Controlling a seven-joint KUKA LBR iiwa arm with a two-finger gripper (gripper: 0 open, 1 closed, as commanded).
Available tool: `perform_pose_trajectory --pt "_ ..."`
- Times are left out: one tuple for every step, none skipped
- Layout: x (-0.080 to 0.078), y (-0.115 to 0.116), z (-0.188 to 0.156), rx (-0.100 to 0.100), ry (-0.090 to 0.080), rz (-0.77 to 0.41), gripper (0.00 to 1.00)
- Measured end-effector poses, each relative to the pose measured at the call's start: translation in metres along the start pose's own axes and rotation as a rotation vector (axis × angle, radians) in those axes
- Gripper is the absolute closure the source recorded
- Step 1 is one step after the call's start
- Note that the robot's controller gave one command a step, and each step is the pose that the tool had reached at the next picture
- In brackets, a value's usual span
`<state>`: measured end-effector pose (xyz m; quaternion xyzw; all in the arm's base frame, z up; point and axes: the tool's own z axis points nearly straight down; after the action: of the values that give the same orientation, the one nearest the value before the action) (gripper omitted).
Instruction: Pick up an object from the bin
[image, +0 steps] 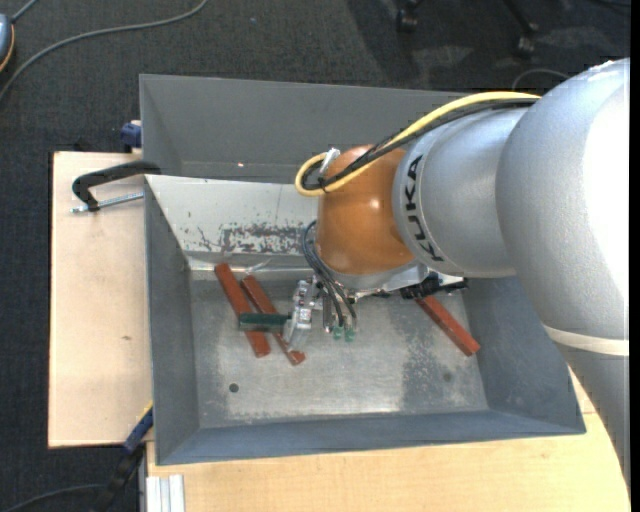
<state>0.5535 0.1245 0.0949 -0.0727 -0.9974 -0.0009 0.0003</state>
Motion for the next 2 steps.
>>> perform_pose_trajectory --pt "0.009 -0.013 -0.104 -0.004 -0.012 0.061 1.0" --pt "-0.008 -0.043 -0.055 0.002 0.001 0.232 1.0"
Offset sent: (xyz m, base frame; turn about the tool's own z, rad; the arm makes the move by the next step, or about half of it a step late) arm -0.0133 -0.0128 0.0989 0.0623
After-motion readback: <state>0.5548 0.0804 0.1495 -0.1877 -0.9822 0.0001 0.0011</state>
